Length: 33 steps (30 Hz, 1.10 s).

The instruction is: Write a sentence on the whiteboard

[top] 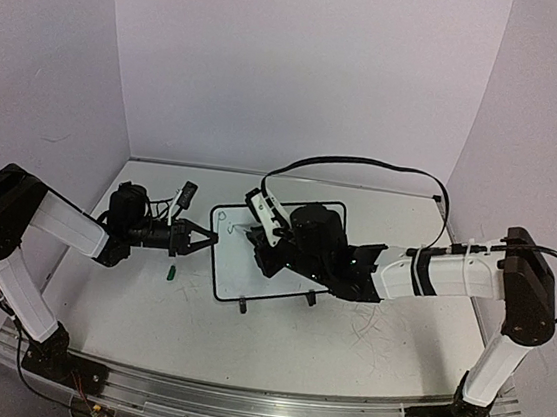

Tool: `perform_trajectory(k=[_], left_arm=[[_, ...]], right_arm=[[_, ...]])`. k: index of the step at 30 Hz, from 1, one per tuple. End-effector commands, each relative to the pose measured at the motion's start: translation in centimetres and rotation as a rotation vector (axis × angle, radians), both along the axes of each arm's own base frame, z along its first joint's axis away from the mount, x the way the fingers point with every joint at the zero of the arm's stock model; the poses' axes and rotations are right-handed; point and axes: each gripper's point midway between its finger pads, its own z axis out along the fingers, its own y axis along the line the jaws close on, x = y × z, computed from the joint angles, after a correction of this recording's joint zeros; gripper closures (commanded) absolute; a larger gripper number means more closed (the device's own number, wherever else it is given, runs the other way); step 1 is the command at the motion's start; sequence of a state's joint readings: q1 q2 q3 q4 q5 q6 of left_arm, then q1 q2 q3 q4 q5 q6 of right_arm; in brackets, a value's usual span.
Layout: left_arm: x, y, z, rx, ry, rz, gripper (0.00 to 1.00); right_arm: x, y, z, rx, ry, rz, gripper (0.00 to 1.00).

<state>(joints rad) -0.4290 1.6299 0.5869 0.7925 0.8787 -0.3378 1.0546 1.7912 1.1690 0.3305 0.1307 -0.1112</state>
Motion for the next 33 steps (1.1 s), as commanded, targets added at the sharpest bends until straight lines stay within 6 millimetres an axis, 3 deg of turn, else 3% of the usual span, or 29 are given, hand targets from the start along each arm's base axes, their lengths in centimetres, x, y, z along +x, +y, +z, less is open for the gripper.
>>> perform_trajectory(k=[1,33], left_arm=[[-0.4,-0.4,2.5,-0.03,-0.096,-0.037,1.0],[-0.4,-0.3,2.5,-0.028,-0.098,-0.033,1.0]], right_arm=[[1.3,0.4,2.6,0.063,-0.031,-0.029,1.0],[0.6,1.1,-1.1,-0.013,0.045,0.012,1.0]])
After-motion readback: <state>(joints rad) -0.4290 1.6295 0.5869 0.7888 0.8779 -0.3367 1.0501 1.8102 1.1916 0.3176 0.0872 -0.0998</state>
